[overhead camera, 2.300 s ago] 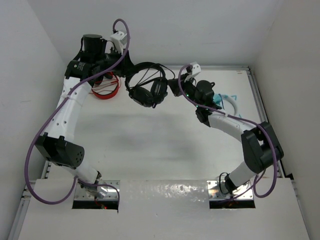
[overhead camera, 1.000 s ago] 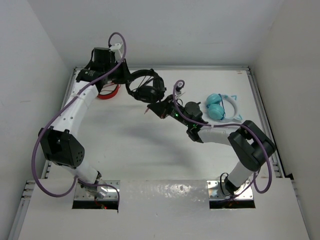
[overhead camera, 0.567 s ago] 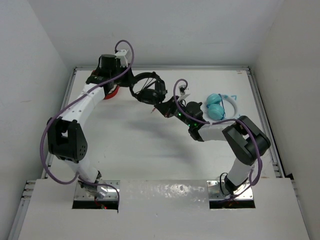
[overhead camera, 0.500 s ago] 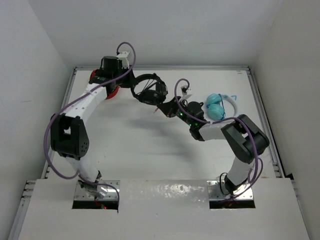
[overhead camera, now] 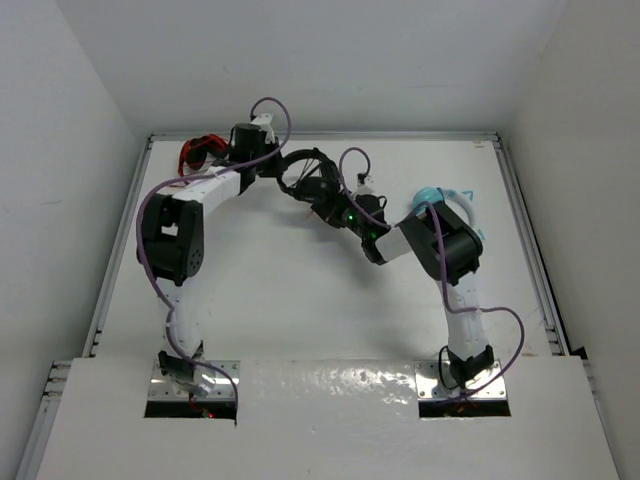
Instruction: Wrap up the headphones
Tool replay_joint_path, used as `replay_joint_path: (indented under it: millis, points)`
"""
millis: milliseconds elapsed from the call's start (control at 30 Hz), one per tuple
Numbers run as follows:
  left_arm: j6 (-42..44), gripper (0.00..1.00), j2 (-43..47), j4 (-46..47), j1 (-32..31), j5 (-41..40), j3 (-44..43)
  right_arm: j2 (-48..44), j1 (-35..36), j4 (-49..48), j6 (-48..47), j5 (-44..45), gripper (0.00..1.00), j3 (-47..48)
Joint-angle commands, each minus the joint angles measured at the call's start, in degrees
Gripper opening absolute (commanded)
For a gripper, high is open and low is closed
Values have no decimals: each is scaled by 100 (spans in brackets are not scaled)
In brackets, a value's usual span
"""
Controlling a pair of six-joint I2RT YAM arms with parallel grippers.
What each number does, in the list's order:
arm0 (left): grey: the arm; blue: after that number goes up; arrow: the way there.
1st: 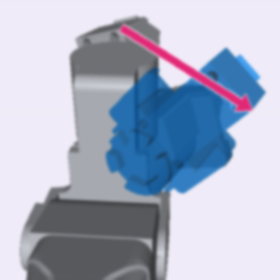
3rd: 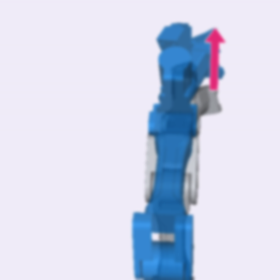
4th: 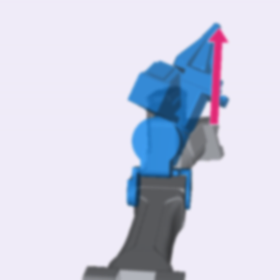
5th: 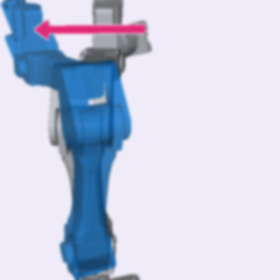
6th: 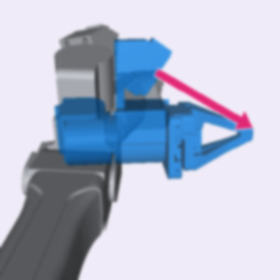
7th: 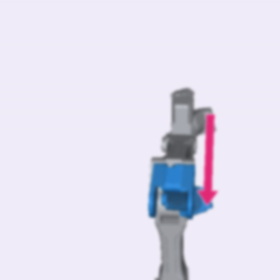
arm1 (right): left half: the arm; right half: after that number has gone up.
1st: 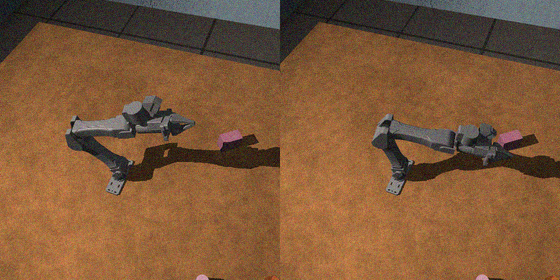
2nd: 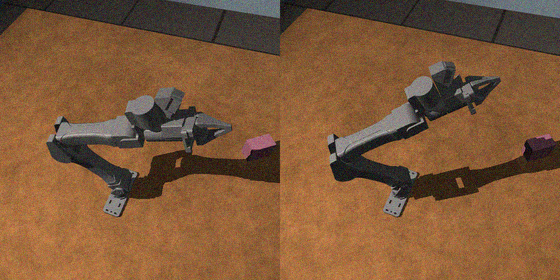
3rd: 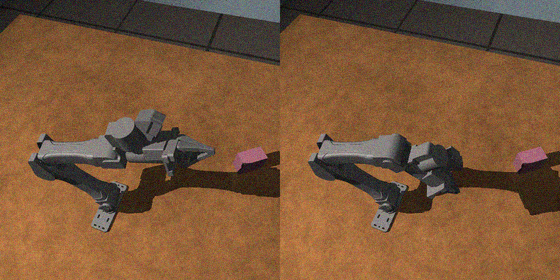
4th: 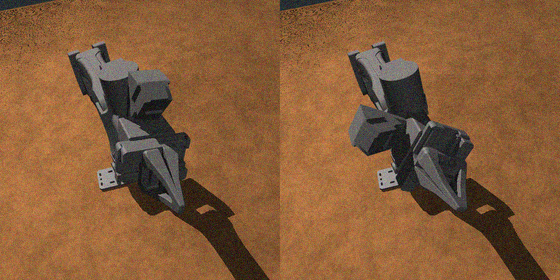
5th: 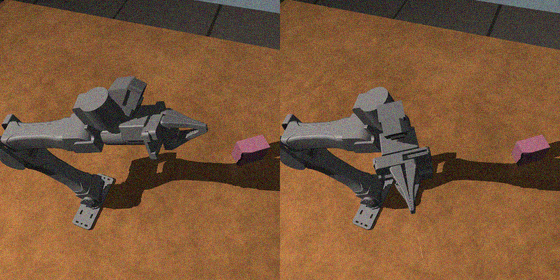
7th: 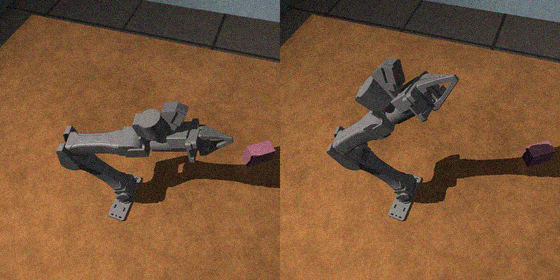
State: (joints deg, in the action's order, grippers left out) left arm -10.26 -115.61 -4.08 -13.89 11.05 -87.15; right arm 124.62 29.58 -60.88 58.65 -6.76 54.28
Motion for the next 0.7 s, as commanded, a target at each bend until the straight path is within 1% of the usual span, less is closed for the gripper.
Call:
replay_joint_path:
  millis: [0, 133, 200, 267, 300, 333, 367, 400, 433, 467, 533, 567, 633, 667]
  points:
    - [-415, 0, -321, 1075, -149, -260, -363, 299, 82, -311, 796, 192, 0, 398]
    - [-599, 0, -760, 1207, -245, -682, -548, 370, 206, 14, 901, 702, 0, 505]
    - [-661, 0, -1033, 1111, -272, -928, -750, 397, 215, 15, 1226, 1183, 0, 461]
    - [-574, 0, -1226, 1085, -298, -1069, -916, 458, 214, 172, 1429, 1449, 0, 504]
    - [-513, 0, -1279, 1110, -333, -1296, -952, 467, 215, 321, 1447, 1615, 0, 661]
    - [-381, 0, -1323, 1137, -351, -1342, -970, 528, 215, 688, 1456, 1669, 0, 767]
    - [-328, 0, -1428, 1172, -360, -1386, -996, 572, 215, 840, 1439, 1696, 0, 986]
    - [-275, 0, -1473, 1181, -386, -1412, -1014, 625, 215, 937, 1465, 1713, 3, 1075]
    - [-205, 0, -1560, 1181, -386, -1430, -1014, 712, 206, 1016, 1604, 1740, 8, 1119]
    - [-178, 0, -1578, 1181, -395, -1456, -1005, 730, 206, 1008, 1727, 1766, 10, 1137]
    - [-152, 0, -1622, 1163, -404, -1527, -962, 713, 206, 869, 2113, 1994, 14, 954]
    - [-160, 0, -1631, 1172, -413, -1570, -935, 617, 206, 824, 2228, 2091, 20, 718]
    - [-143, 0, -1666, 1155, -413, -1588, -891, 468, 215, 771, 2413, 2328, 24, 488]
    - [-134, 0, -1675, 1172, -413, -1580, -874, 241, 223, 814, 2405, 2416, 26, 269]
